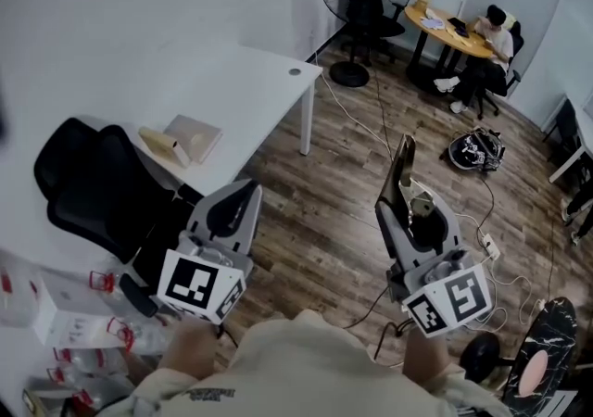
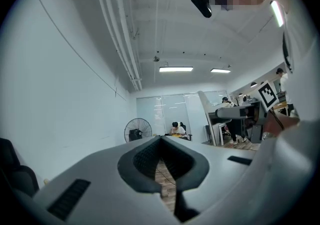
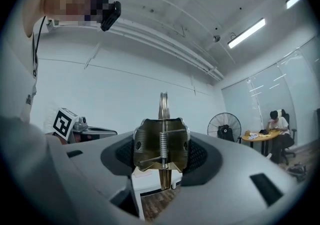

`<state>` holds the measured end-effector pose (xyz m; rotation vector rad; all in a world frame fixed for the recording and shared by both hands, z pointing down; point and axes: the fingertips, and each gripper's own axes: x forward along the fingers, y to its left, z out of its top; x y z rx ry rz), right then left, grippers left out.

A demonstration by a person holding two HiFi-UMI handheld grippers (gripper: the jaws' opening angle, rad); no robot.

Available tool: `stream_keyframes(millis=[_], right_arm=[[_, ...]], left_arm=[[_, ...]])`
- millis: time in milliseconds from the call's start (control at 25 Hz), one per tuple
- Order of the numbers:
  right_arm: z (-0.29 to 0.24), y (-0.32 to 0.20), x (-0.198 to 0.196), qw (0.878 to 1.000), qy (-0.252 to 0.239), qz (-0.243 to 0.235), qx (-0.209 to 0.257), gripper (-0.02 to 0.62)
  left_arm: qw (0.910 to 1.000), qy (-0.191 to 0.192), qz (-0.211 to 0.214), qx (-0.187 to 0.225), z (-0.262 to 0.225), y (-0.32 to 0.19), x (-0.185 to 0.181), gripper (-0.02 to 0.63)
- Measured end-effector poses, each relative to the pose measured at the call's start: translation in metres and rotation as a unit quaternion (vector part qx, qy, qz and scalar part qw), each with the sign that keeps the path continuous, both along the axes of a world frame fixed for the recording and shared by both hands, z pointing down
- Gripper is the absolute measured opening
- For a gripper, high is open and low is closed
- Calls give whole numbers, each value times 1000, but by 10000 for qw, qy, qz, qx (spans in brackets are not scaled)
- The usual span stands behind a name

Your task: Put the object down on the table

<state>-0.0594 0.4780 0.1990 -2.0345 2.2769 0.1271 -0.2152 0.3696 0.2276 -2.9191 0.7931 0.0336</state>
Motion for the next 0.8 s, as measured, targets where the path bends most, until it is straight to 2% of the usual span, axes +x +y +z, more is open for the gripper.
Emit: stream_keyframes(millis=[400,800], right_arm=[[23,21,33,9997,-127,-19,-208,224],[36,-7,46,9993,-102,-194,-287,224]], left_arm=[[9998,-165,-6,-93,18,24,30,20],[9996,-156,-168,-190,31,1,36,21]])
